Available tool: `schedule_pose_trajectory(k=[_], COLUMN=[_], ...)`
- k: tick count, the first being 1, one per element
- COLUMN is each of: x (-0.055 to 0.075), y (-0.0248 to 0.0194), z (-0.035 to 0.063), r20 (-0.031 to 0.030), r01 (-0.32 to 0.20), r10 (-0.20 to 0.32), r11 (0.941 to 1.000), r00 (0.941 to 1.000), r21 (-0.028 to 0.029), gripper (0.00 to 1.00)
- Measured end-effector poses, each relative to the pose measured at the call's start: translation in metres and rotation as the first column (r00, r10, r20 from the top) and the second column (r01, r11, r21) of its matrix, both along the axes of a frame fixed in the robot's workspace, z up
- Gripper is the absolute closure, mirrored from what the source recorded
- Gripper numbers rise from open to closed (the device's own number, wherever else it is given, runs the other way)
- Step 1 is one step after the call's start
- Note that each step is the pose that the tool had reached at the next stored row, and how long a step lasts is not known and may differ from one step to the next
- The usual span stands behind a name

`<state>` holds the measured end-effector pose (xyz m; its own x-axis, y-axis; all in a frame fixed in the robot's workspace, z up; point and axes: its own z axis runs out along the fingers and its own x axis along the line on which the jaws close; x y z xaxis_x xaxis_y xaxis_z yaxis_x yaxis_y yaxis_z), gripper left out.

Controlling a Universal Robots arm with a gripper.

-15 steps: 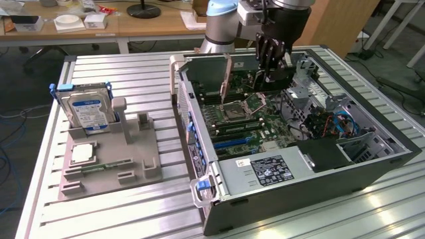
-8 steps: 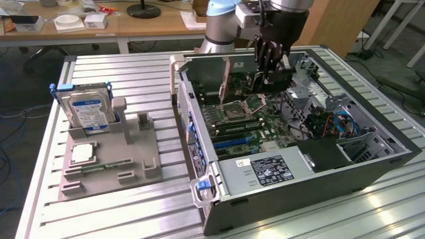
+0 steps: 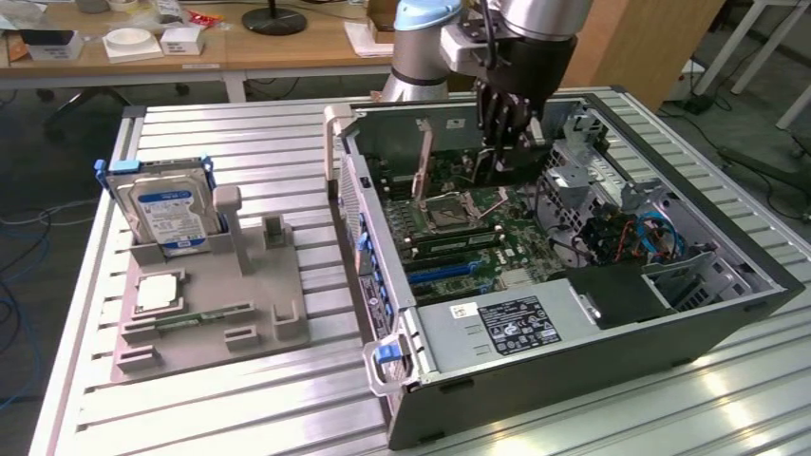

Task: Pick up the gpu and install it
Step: 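Insert the gpu into the slot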

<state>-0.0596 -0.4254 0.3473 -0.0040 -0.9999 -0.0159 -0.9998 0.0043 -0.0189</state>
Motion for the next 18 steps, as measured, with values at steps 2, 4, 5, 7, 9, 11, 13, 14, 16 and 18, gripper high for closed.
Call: schedule_pose_trajectory(k=[2,4,5,7,9,11,13,14,16,18], x=[0.0,-0.001,-0.002,-0.004,-0.005,-0.005,-0.005,-0.005,-0.005,-0.005], y=[0.0,0.0,0.0,0.0,-0.0006,-0.003,-0.0073,-0.0077,-0.0082,-0.0085], z=[-0.0036,-0.0071,-0.0089,-0.0125,-0.0159,-0.0179,-0.0192,-0.0198,-0.0206,-0.0215], r20=[0.0005,0.0032,0.0037,0.0043,0.0043,0.0043,0.0043,0.0045,0.0044,0.0044], r01=[-0.005,-0.004,-0.003,0.002,0.004,0.004,0.004,0.003,0.001,-0.001], r10=[0.005,0.004,0.003,-0.002,-0.004,-0.004,-0.004,-0.003,-0.001,0.001], r11=[1.0,1.0,1.0,1.0,1.0,1.0,1.0,1.0,1.0,1.0], r00=[1.0,1.0,1.0,1.0,1.0,1.0,1.0,1.0,1.0,1.0], r21=[0.0002,0.0,0.0,-0.0001,-0.0001,-0.0002,-0.0001,0.0001,-0.0001,-0.0001], gripper=[0.73,0.73,0.73,0.73,0.73,0.73,0.73,0.73,0.73,0.73])
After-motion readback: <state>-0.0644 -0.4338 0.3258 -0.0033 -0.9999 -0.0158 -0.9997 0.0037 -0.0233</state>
